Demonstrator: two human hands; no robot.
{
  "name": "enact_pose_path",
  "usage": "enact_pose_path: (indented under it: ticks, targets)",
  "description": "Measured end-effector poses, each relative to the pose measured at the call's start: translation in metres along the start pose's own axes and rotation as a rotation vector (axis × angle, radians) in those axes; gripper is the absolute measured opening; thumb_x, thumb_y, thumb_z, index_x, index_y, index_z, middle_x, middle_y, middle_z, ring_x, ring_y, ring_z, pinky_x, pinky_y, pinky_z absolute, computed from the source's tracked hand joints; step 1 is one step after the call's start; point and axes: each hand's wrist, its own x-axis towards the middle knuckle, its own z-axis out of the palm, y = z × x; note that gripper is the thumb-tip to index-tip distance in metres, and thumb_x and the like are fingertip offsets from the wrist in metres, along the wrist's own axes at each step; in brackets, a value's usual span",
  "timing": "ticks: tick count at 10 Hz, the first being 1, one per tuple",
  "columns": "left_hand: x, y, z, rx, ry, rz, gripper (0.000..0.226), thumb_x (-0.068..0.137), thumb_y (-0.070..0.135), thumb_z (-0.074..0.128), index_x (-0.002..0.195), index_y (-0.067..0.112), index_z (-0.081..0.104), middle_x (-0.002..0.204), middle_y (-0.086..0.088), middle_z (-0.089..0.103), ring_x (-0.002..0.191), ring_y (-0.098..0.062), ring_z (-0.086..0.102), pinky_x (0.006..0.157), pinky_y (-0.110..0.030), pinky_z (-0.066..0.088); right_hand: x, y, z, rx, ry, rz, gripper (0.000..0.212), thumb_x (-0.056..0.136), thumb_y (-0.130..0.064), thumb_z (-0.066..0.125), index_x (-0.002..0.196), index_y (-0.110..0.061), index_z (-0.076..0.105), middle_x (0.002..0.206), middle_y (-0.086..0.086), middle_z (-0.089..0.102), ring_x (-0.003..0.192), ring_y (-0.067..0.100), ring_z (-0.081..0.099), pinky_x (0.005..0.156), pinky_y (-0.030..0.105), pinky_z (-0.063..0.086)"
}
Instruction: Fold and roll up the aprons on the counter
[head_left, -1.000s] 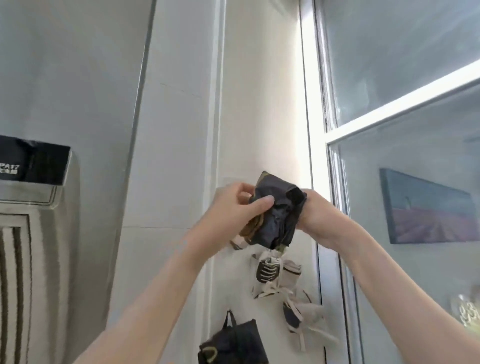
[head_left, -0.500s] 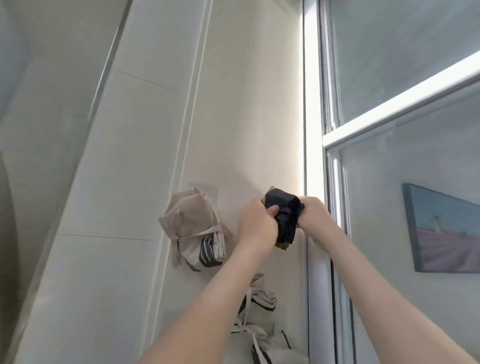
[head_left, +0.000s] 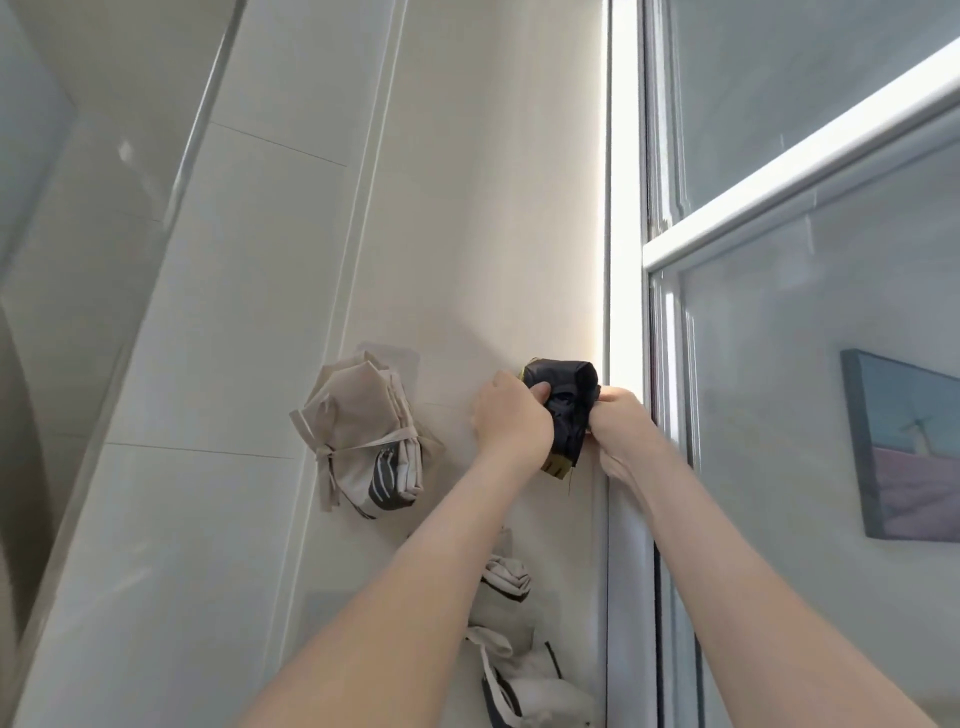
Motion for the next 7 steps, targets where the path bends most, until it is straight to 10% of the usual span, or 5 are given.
enact_pose_path:
  ticks: [3, 7]
  targets:
    - [-0.019, -0.003, 0.009, 0.11, 0.069, -0.051, 0.033, 0.102, 0.029, 0.04, 0.121, 0.002, 0.043, 0.127, -0.012, 0.05, 0.118, -0.028, 0.045, 0.095, -0.036, 0.036, -0.024, 0.011, -0.001, 0.096, -0.053, 0.026, 0.031, 0.09, 0.009, 0.036, 0.079, -0.005, 0.061, 0.078, 0.013, 0.063, 0.074, 0.025, 0.056, 0.07, 0.035, 0.05]
    - [-0.071, -0.015, -0.005, 0.048, 0.031, 0.099, 0.03, 0.102, 0.026, 0.038, 0.122, 0.004, 0.039, 0.123, -0.01, 0.046, 0.108, -0.025, 0.047, 0.085, -0.031, 0.038, -0.091, 0.049, 0.021, -0.204, 0.458, -0.429, 0.054, 0.088, -0.038, 0.033, 0.136, -0.013, 0.043, 0.132, -0.004, 0.043, 0.124, 0.014, 0.033, 0.102, 0.031, 0.026]
